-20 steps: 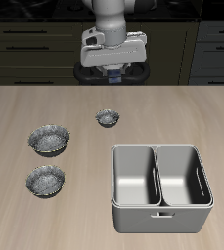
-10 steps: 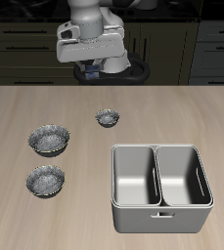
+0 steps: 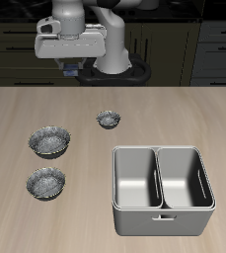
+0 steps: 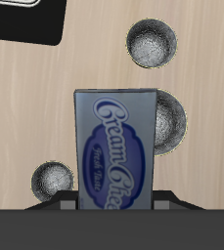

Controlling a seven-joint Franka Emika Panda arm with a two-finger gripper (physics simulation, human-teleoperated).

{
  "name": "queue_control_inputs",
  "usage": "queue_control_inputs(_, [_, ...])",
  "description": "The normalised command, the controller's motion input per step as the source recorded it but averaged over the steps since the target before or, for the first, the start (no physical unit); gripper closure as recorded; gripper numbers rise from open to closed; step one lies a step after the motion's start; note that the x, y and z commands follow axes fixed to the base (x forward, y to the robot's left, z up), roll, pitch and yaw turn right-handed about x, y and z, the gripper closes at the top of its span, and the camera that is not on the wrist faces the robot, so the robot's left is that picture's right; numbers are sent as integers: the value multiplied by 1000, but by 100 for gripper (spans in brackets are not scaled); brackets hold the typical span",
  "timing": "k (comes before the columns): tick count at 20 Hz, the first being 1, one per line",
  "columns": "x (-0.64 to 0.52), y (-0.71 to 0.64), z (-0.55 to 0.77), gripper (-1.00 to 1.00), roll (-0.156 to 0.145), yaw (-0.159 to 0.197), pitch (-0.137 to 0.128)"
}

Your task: Place the cream cheese in the middle-sized bowl

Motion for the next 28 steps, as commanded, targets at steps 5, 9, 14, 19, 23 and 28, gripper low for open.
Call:
queue_control_inputs(5, [32, -375, 78, 100, -27, -45, -2])
queue_control_inputs(9, [80, -282, 92, 100, -18, -60, 6])
queue_control_inputs(14, [300, -141, 150, 100, 73, -44, 23])
queue_control_inputs(19, [307, -127, 156, 100, 10, -21, -18])
queue_control_inputs(23, [361, -252, 81, 100, -52, -21, 0])
queue_control_inputs(28, [360, -235, -9, 100, -27, -47, 18])
